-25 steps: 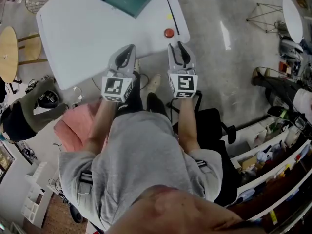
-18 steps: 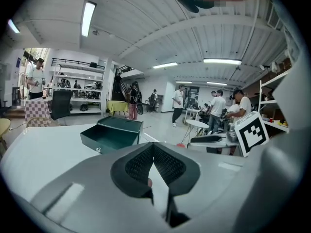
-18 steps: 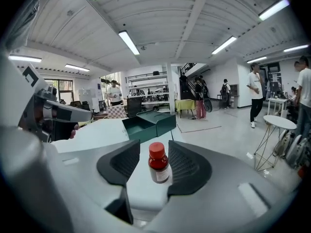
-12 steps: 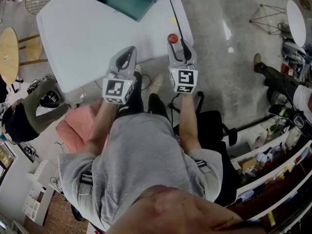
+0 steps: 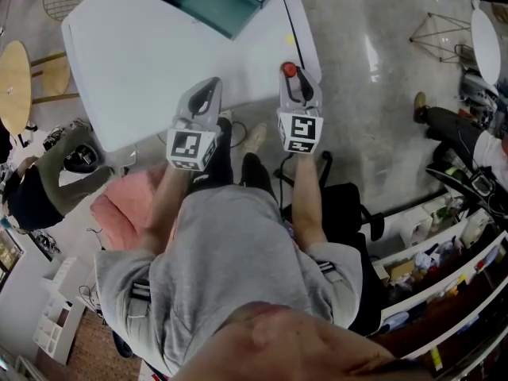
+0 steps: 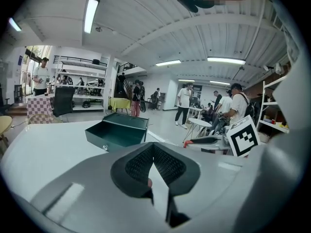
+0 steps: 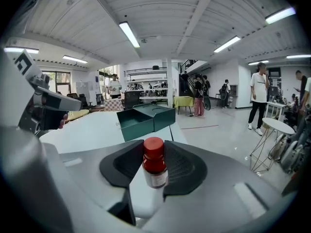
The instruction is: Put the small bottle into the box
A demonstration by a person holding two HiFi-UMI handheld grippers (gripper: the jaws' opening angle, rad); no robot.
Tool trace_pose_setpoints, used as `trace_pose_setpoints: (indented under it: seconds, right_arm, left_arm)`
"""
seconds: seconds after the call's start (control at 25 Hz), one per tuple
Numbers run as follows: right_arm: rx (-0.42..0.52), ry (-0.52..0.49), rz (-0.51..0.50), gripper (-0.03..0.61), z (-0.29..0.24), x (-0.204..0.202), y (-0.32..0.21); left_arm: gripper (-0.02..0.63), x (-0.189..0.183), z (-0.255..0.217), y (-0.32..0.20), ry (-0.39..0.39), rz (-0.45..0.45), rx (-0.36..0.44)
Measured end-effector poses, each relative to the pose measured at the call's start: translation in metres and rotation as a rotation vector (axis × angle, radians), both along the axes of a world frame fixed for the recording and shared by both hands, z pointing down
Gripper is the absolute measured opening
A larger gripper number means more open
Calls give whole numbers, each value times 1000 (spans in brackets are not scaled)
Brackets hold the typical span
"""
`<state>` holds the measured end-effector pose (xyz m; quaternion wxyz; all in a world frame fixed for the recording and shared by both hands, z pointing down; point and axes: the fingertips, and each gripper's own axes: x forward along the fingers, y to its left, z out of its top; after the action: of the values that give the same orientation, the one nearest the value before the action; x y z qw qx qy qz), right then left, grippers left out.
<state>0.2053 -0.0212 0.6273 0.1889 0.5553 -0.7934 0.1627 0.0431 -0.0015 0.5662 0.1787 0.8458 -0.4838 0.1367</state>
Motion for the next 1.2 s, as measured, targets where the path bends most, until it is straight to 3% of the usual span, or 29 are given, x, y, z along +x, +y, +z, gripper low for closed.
trace_pose_setpoints:
  seconds: [0.52, 1.2]
  right_arm:
    - [53, 7, 12, 130, -38, -5, -9]
    - [164, 8, 0, 130, -133, -59, -26]
  left_arm:
    - [12, -24, -34, -26, 16, -31, 80]
    - [12, -79, -118, -55, 50, -47, 229]
